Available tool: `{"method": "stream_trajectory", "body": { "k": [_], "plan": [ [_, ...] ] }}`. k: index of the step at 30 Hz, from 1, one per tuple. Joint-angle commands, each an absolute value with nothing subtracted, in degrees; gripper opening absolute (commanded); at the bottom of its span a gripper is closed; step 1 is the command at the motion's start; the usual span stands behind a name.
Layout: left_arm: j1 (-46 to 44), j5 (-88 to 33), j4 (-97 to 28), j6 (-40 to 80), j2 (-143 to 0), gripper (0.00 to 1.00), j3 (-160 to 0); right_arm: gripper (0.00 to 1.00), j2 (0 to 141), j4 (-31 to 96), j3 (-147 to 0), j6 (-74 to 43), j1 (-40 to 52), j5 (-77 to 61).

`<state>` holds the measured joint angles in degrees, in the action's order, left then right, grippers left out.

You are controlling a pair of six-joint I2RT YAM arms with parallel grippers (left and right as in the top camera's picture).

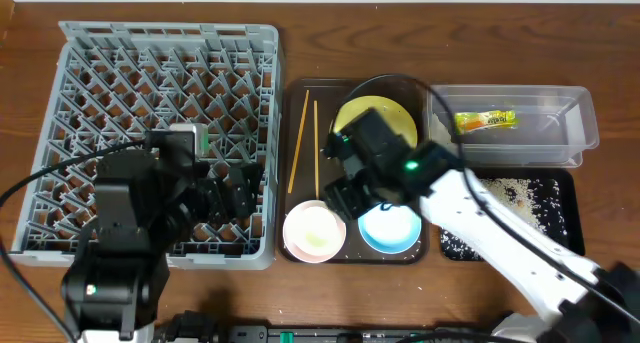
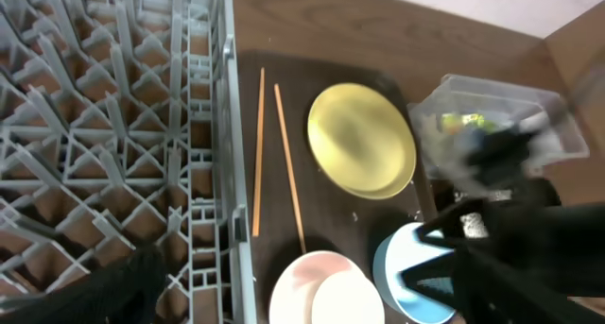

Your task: Sort waste into correct bins and load items into the dishwasher

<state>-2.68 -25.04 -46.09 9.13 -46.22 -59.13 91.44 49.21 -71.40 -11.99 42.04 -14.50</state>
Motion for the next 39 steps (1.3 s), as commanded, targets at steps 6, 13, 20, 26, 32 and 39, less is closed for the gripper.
{"method": "stream_trajectory", "body": {
  "k": [6,13,20,26,32,39],
  "plan": [
    [-2.4,-22.9,-46.7,9.7,-41.8,0.98,-61.4,0.44,100.6,46.5,-71.5,-15.2,44.6,-12.6],
    [-2.4,-22.9,-46.2,18.2,-41.8,0.98,-61.4,0.01,101.0,47.0,-71.6,-15.3,44.6,-13.2],
    [-2.4,-30.1,-42.1,25.7,-41.9,0.98,-61.4,0.01,89.4,49.4,-72.0,-10.5,36.0,-26.2],
    [-2.4,-43.5,-34.6,29.3,-43.5,0.98,-61.4,0.01,78.6,45.9,-72.0,-9.5,19.2,-43.2],
    [-2.4,-68.5,-23.6,29.3,-49.1,0.98,-61.4,0.01,77.1,30.6,-72.0,-11.5,10.2,-73.5],
    [-2.4,-79.9,-20.2,29.2,-53.4,0.98,-61.4,0.01,77.2,19.4,-72.0,-15.9,15.6,-77.0]
  ]
}}
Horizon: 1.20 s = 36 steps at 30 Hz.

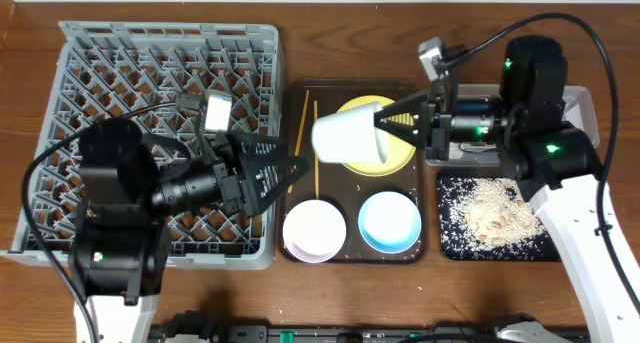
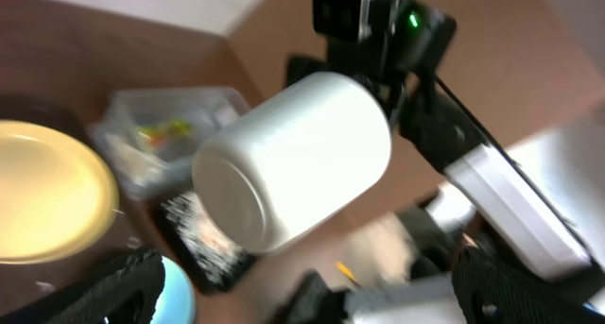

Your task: Sort waste into correct bins and load items into the dishwasher

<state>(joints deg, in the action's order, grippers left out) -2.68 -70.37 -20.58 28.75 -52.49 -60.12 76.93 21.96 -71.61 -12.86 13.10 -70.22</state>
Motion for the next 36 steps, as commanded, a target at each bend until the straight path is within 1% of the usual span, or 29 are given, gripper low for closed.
{"method": "stream_trajectory", "body": {
  "k": [1,5,10,12,13,19,21,22,23,24,27,28,33,35,36],
  "plan": [
    [-2.4,-80.6,-20.2,29.2,-53.7,0.98,-61.4,0.01,77.2,17.9,-72.0,-16.5,16.4,-77.0],
    [-2.6,-82.9,-20.2,29.2,-54.1,0.98,-61.4,0.01,77.3,12.4,-72.0,-18.7,19.7,-75.9],
    [-3.7,-86.5,-18.9,29.3,-54.1,0.99,-61.4,0.01,77.3,11.1,-72.0,-20.8,22.5,-67.7],
    [-4.0,-87.0,-18.5,29.3,-54.1,0.96,-61.4,0.01,77.3,10.9,-72.0,-20.8,24.0,-67.1],
    [-4.0,-87.0,-18.5,29.3,-54.1,0.91,-61.4,0.01,77.3,10.9,-72.0,-20.7,24.8,-66.8],
    [-4.0,-87.0,-18.5,29.3,-54.1,0.72,-61.4,0.01,77.3,10.9,-72.0,-20.8,25.8,-63.9],
    [-4.0,-87.0,-18.5,29.3,-54.1,0.69,-61.4,0.02,77.3,11.0,-72.0,-20.8,25.8,-63.9],
    [-4.0,-87.0,-18.5,29.2,-54.1,0.69,-61.4,0.08,77.3,11.2,-72.0,-20.8,25.8,-63.9],
    [-4.0,-86.9,-18.5,29.2,-54.1,0.68,-61.4,0.22,77.3,11.4,-72.0,-20.8,25.8,-63.9],
    [-3.9,-86.2,-18.5,29.2,-54.1,0.68,-61.4,0.52,77.3,11.4,-72.0,-20.8,25.7,-63.9],
    [-3.9,-83.2,-18.5,28.7,-54.1,0.68,-61.4,0.64,76.9,12.3,-72.0,-20.7,23.9,-63.8],
    [-3.9,-81.8,-18.6,28.7,-54.1,0.68,-61.4,0.73,76.6,13.1,-72.0,-20.8,23.0,-63.3],
    [-2.2,-73.6,-21.4,28.2,-54.1,0.68,-61.4,0.76,73.6,23.4,-72.0,-19.9,18.6,-53.6],
    [-0.7,-67.3,-25.8,27.2,-54.0,0.66,-61.4,0.77,72.3,28.8,-72.0,-18.8,17.8,-48.5],
    [0.3,-61.6,-29.7,26.5,-53.8,0.64,-61.4,0.77,71.7,32.2,-72.0,-18.2,17.8,-44.8]
  ]
}}
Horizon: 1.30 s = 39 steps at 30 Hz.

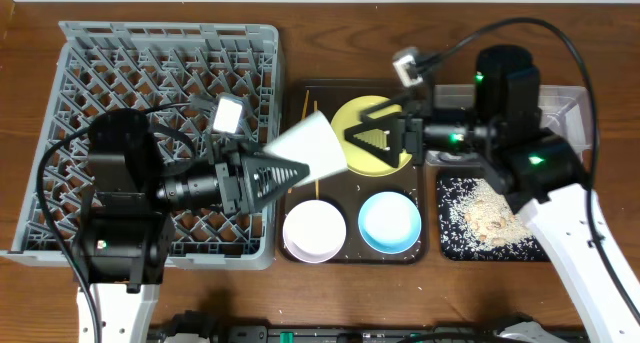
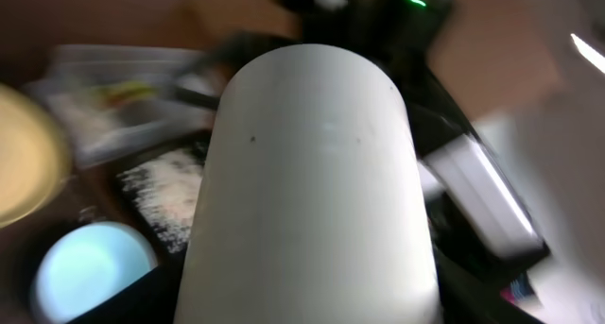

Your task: Sort waste into correct bins and load items into the dishwasher

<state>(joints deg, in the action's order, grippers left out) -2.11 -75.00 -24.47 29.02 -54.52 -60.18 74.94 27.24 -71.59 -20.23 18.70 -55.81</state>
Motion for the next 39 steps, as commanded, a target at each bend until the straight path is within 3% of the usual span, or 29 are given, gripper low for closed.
{"method": "stream_trajectory", "body": {
  "k": [1,5,12,26,39],
  "plan": [
    [1.1,-55.8,-33.6,25.7,-53.6,0.63,-61.4,0.77,71.1,35.7,-72.0,-17.7,18.0,-40.7],
    [3.5,-25.7,-49.7,23.6,-53.1,0.63,-62.3,0.77,70.7,45.7,-72.0,-15.9,19.8,-29.8],
    [3.5,0.7,-62.6,24.6,-54.1,0.63,-62.6,0.79,71.2,50.1,-72.0,-14.1,23.2,-22.8],
    [4.8,7.0,-65.8,24.5,-61.8,0.63,-63.7,0.84,71.6,50.1,-72.0,-13.2,24.4,-21.2],
    [22.0,6.7,-67.6,24.3,-64.4,0.69,-64.0,0.89,72.4,50.5,-72.0,-13.1,24.4,-21.2]
  ]
}}
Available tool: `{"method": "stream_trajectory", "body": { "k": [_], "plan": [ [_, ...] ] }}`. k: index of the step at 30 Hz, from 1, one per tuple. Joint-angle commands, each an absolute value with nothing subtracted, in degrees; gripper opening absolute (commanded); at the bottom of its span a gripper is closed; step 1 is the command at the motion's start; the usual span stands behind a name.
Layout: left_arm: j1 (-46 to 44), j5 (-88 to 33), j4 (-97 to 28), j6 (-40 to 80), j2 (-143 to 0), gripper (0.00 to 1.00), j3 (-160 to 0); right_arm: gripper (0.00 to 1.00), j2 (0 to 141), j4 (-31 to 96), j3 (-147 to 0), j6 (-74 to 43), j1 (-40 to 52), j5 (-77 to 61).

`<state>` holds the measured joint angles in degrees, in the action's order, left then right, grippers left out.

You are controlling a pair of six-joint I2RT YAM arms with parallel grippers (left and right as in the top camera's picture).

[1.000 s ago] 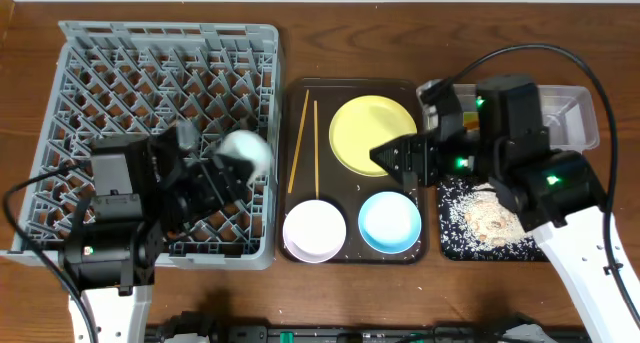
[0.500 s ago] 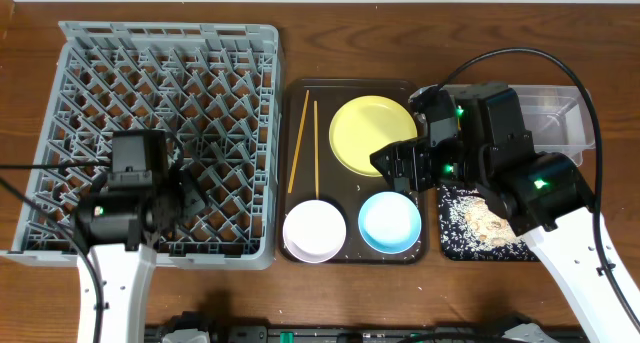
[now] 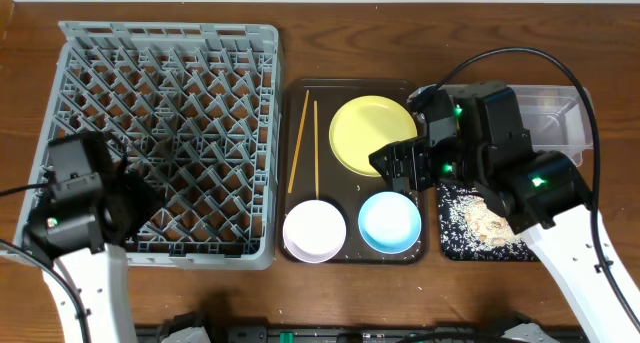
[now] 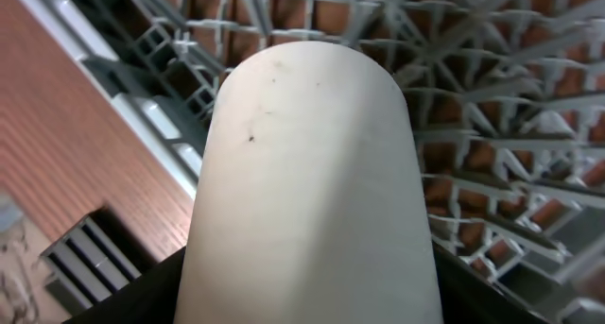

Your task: Sort waste into correct bins and load items into the dishwasher

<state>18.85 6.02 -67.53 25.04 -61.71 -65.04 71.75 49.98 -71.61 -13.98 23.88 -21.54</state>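
My left gripper [image 4: 307,300] is shut on a white cup [image 4: 307,173], which fills the left wrist view with its base pointing at the grey dish rack [image 4: 492,126] near the rack's outer wall. From overhead the left arm [image 3: 80,198] is over the rack's [image 3: 170,83] front left corner and hides the cup. My right gripper [image 3: 397,165] hangs over the dark tray [image 3: 425,255], between the yellow plate [image 3: 372,131] and the blue bowl [image 3: 390,223]. Nothing shows in it, and its jaws are too dark to read.
Two chopsticks [image 3: 302,143] lie on the tray's left side, and a white bowl [image 3: 315,229] sits at its front. A clear bin [image 3: 555,123] stands at the back right. In front of it is a black tray with rice scraps [image 3: 485,223]. Wooden table [image 4: 85,163] borders the rack.
My left gripper has carried the white cup from beside the tray to the rack's front left corner. My right gripper has come down from beside the cup to just over the tray.
First my right gripper was down among the bowls on the tray while the left was over the rack. Then the right held the white cup up above the plate, facing the open left gripper. After that the left had the cup, and it now holds it over the rack.
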Motion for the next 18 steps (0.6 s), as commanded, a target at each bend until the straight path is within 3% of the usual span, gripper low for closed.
{"method": "stream_trajectory", "body": {
  "k": [1,18],
  "plan": [
    [22.9,6.6,-67.5,24.3,-65.3,0.69,-64.0,0.89,72.4,50.7,-72.0,-13.0,24.4,-21.2],
    [31.6,2.9,-65.3,23.7,-73.1,0.69,-64.0,0.89,72.4,52.9,-72.0,-12.6,24.4,-21.2]
  ]
}}
